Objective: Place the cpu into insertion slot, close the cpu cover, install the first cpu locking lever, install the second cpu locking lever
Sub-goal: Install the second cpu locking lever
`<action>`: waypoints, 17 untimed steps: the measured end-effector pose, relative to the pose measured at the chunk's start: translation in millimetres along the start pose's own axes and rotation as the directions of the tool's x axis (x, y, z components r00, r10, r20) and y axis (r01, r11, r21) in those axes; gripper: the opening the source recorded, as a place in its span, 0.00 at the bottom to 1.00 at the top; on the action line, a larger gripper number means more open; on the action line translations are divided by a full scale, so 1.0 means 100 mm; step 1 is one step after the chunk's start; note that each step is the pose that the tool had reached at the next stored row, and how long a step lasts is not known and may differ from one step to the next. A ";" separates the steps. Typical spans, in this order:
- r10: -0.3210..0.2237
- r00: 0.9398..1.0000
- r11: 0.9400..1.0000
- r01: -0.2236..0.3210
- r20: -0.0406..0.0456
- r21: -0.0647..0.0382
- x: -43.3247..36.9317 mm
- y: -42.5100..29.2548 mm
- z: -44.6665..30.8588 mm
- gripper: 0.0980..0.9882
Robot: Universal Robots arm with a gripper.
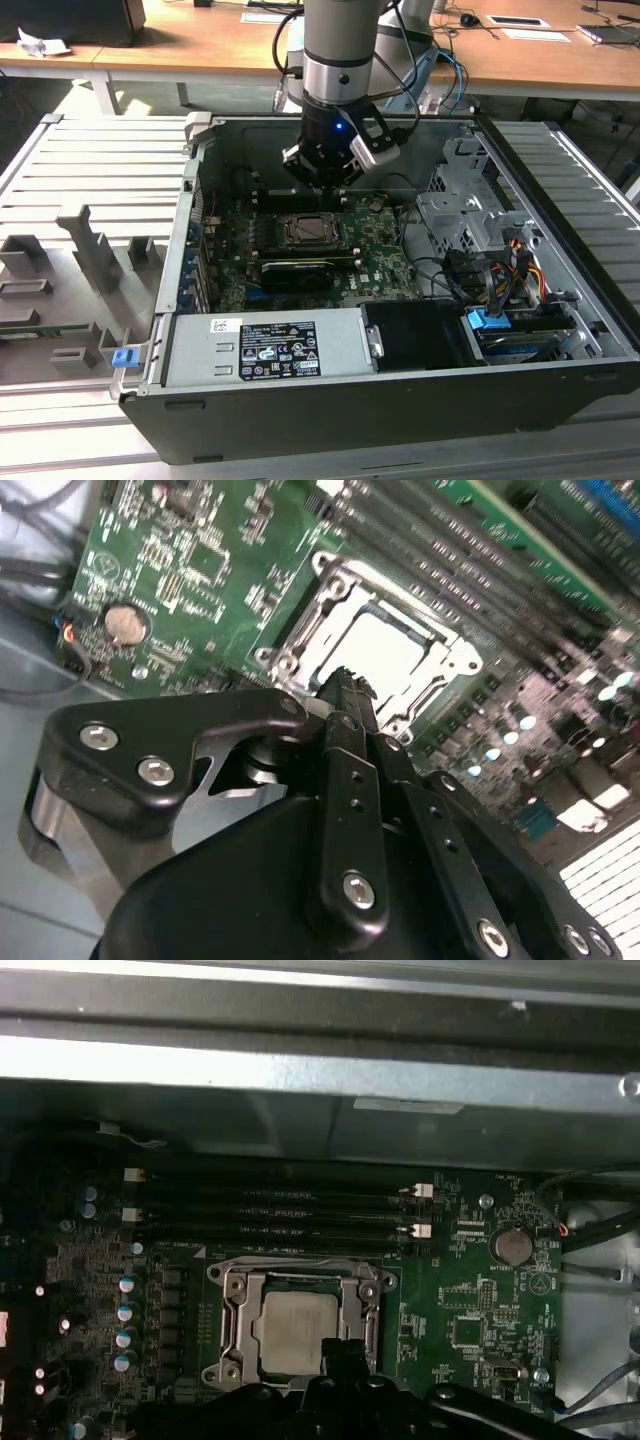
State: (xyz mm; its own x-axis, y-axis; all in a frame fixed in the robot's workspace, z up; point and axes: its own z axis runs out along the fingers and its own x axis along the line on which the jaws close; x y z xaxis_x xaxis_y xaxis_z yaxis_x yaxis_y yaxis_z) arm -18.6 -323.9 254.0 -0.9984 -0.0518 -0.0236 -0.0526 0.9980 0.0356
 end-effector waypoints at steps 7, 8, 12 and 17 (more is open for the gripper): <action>0.000 1.000 1.000 0.000 -0.008 -0.003 0.007 -0.125 0.004 0.01; 0.000 1.000 1.000 0.000 -0.008 -0.007 0.007 -0.137 0.015 0.01; -0.003 1.000 1.000 0.003 -0.008 -0.016 0.011 -0.167 0.075 0.01; -0.003 1.000 1.000 0.003 -0.008 -0.017 0.029 -0.222 0.103 0.01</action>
State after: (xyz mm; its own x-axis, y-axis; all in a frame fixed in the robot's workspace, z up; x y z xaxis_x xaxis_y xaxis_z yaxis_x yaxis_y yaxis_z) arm -20.1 -345.9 242.8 -0.9984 -0.0552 -0.0154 -0.0559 0.9970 0.0528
